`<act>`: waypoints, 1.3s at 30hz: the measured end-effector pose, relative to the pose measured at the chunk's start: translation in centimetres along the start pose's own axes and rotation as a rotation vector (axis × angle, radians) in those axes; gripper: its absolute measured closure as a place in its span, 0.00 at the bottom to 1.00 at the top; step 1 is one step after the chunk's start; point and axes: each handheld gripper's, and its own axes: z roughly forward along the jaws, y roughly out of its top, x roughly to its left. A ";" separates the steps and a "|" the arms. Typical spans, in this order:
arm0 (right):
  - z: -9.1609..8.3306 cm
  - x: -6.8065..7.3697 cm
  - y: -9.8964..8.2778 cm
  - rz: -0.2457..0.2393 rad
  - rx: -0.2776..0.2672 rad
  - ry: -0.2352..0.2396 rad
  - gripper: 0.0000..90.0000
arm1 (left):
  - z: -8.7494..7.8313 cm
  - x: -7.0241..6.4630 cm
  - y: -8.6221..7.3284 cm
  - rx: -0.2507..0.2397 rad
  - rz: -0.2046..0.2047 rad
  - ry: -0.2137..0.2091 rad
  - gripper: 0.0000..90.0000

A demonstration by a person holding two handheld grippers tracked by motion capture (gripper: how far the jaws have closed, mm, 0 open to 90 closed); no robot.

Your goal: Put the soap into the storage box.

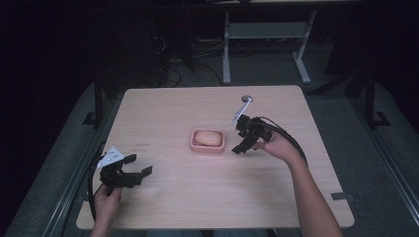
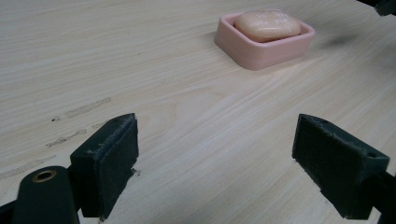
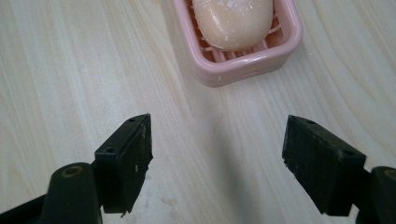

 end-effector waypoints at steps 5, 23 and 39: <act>0.2 0.2 -1.0 0.006 0.000 0.001 0.27 | 0.0 -0.1 0.0 -0.003 0.000 0.000 0.16; -0.1 1.3 -4.1 0.028 0.001 0.004 0.26 | 0.1 -0.2 0.0 0.001 0.003 -0.002 0.16; -0.3 2.5 -6.9 0.040 -0.012 0.009 0.26 | 0.2 -0.2 0.0 0.005 0.005 -0.001 0.16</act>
